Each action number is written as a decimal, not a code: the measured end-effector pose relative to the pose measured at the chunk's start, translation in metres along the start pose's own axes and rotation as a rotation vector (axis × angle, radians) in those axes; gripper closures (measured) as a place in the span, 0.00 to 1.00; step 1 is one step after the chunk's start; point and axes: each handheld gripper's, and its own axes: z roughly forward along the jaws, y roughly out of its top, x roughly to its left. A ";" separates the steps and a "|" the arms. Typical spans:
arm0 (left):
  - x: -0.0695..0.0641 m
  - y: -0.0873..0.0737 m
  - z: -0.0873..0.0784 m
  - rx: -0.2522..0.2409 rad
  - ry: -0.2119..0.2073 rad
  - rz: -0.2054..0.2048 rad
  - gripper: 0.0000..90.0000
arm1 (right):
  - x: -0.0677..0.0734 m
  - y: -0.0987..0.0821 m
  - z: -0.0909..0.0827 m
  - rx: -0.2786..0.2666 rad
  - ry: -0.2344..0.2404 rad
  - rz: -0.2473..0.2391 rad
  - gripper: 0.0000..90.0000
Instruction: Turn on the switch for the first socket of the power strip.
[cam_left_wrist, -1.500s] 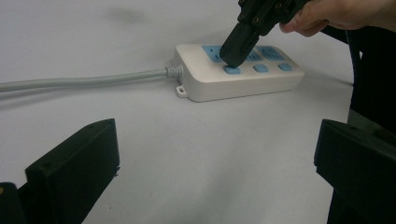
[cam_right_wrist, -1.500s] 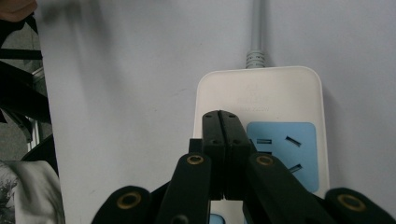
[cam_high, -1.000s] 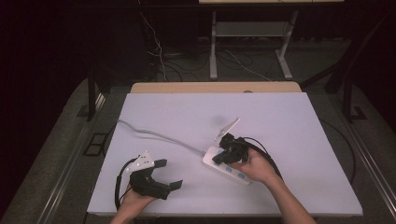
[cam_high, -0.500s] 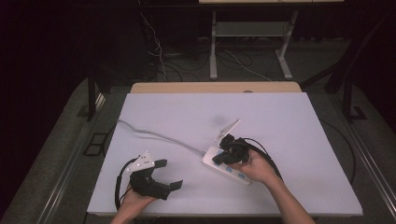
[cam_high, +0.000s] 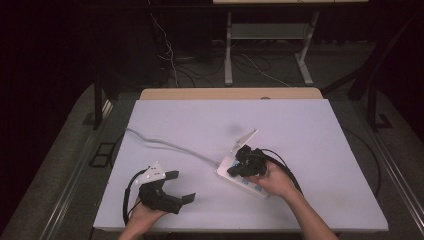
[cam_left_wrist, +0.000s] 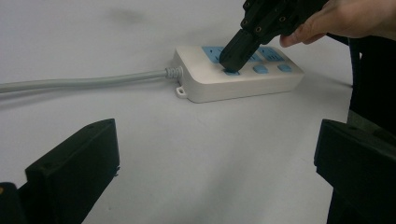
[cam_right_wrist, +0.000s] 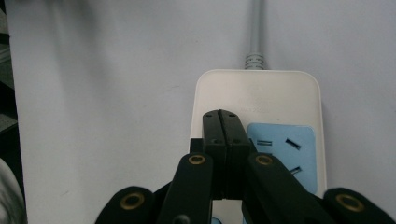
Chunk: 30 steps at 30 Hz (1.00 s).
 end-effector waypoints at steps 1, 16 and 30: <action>0.000 0.000 0.000 0.001 0.000 0.000 0.00 | -0.001 0.000 0.000 -0.003 0.005 0.001 1.00; 0.001 0.000 0.000 0.004 -0.003 0.001 0.00 | -0.004 0.001 0.001 -0.011 0.059 0.022 1.00; 0.002 0.000 0.000 0.007 -0.001 0.000 0.00 | -0.005 0.002 -0.006 -0.039 0.082 0.011 1.00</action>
